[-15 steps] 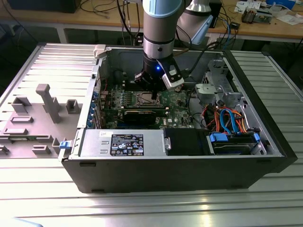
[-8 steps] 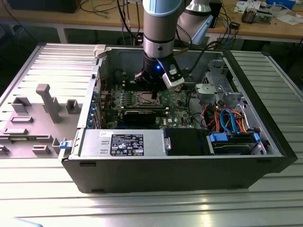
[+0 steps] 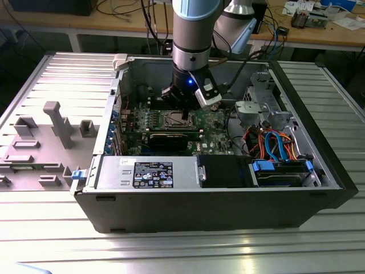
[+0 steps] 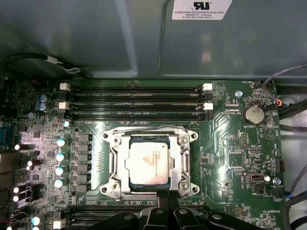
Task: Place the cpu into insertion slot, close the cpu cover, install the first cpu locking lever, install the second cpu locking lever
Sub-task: 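Install the second cpu locking lever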
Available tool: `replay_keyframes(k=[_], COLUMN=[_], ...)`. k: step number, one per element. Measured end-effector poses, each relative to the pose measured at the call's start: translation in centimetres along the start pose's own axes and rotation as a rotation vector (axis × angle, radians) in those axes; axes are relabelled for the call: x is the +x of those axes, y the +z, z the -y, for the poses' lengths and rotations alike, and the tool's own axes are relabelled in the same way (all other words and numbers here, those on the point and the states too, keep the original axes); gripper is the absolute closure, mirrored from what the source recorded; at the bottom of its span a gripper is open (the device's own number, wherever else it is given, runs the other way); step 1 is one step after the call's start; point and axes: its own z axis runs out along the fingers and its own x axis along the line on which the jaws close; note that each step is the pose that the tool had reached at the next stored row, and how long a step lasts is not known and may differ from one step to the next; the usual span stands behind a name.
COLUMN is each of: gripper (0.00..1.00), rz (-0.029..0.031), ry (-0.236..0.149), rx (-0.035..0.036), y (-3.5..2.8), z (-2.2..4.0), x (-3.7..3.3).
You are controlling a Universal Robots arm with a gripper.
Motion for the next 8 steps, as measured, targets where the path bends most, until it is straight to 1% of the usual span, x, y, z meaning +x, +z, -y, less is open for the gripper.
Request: replay_keyframes(k=[2, 6, 8], gripper=[0.89, 0.89, 0.89], rz=[-0.001, -0.0031, -0.0049], ry=[0.0, 0.0, 0.0], rx=[-0.0001, 0.0, 0.0], y=[0.01, 0.02, 0.06], z=[0.25, 0.97, 1.16], x=[0.12, 0.5, 0.77])
